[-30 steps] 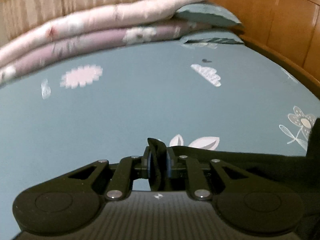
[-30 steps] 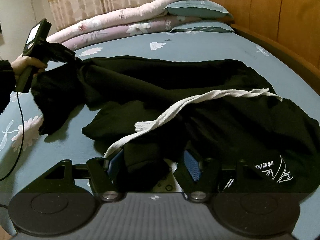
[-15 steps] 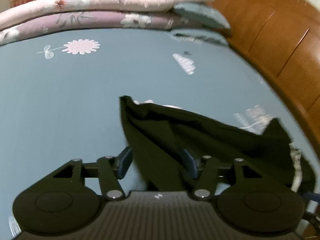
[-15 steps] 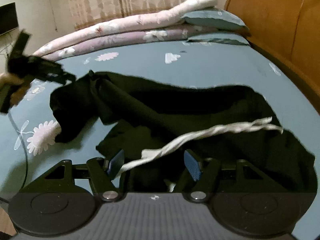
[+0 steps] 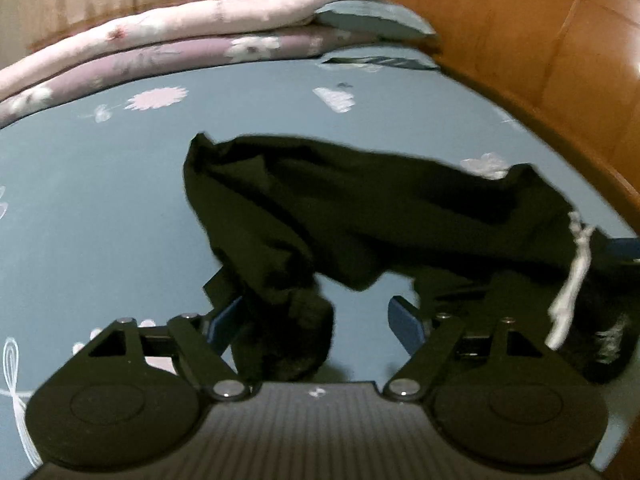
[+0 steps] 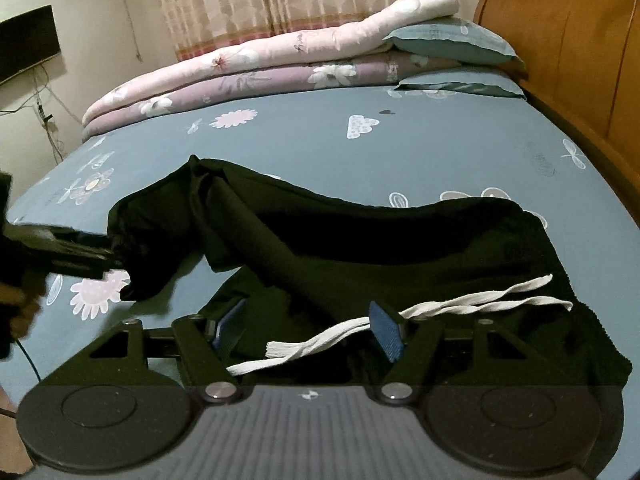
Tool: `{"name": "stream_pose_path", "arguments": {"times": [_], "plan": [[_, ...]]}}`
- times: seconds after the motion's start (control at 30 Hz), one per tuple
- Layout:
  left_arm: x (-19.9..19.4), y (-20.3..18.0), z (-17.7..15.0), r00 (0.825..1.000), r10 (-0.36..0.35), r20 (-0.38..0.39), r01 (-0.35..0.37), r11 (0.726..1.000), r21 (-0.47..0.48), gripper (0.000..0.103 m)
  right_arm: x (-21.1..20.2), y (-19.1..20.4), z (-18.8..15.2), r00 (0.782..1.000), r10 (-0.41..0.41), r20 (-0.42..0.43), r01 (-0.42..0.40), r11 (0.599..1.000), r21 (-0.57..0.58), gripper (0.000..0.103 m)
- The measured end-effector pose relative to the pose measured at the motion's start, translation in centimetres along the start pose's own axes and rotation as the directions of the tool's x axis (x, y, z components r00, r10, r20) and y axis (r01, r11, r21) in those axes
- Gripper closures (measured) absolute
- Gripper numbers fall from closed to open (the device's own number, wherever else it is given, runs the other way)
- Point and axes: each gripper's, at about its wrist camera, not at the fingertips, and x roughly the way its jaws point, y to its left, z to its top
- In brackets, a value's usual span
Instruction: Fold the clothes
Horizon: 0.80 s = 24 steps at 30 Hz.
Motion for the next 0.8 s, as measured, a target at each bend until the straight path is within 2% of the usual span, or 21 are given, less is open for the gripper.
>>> {"name": "stream_pose_path", "arguments": {"times": [0.07, 0.1, 0.13, 0.17, 0.2, 0.3, 0.47, 0.67, 0.8], "plan": [[1.2, 0.3, -0.4, 1.0, 0.011, 0.001, -0.011, 1.0, -0.026, 0.025, -0.3, 0.2, 0.0, 1.0, -0.011, 0.002, 0.011, 1.0, -0.005, 0.031], [1.7, 0.4, -0.5, 1.0, 0.027, 0.007, -0.027, 0.999, -0.027, 0.028, -0.5, 0.3, -0.1, 1.0, -0.024, 0.005, 0.024, 1.0, -0.005, 0.031], [2.2, 0.6, -0.6, 0.999, 0.043, 0.013, -0.043, 0.999, -0.028, 0.035, -0.9, 0.4, -0.2, 0.999, -0.041, 0.01, 0.041, 0.999, 0.0, 0.031], [2.5, 0.8, -0.6, 0.998, 0.063, 0.016, -0.062, 0.998, -0.025, 0.065, -1.3, 0.4, -0.3, 0.998, -0.057, 0.015, 0.057, 0.998, 0.004, 0.031], [2.7, 1.1, -0.4, 0.996, 0.085, 0.015, -0.085, 0.996, -0.018, 0.084, -1.7, 0.4, -0.4, 0.997, -0.073, 0.021, 0.073, 0.997, 0.009, 0.031], [2.4, 2.9, 0.7, 0.997, 0.076, 0.031, -0.074, 0.996, -0.054, 0.085, -2.8, 0.3, -1.0, 0.991, -0.134, 0.031, 0.132, 0.99, 0.037, 0.031], [0.9, 6.9, 3.8, 0.994, 0.064, 0.094, -0.061, 0.998, -0.029, 0.087, -2.9, 0.6, -2.0, 0.974, -0.227, -0.004, 0.225, 0.967, 0.119, 0.031], [1.3, 13.7, 7.7, 0.991, 0.076, 0.113, -0.073, 0.997, -0.028, 0.088, -3.0, 4.2, -1.4, 0.955, -0.297, 0.009, 0.293, 0.947, 0.128, 0.031], [2.5, 18.2, 9.4, 0.993, 0.083, 0.086, -0.081, 0.996, -0.034, 0.089, -3.0, 7.3, -0.9, 0.945, -0.328, 0.002, 0.326, 0.941, 0.093, 0.031]]}}
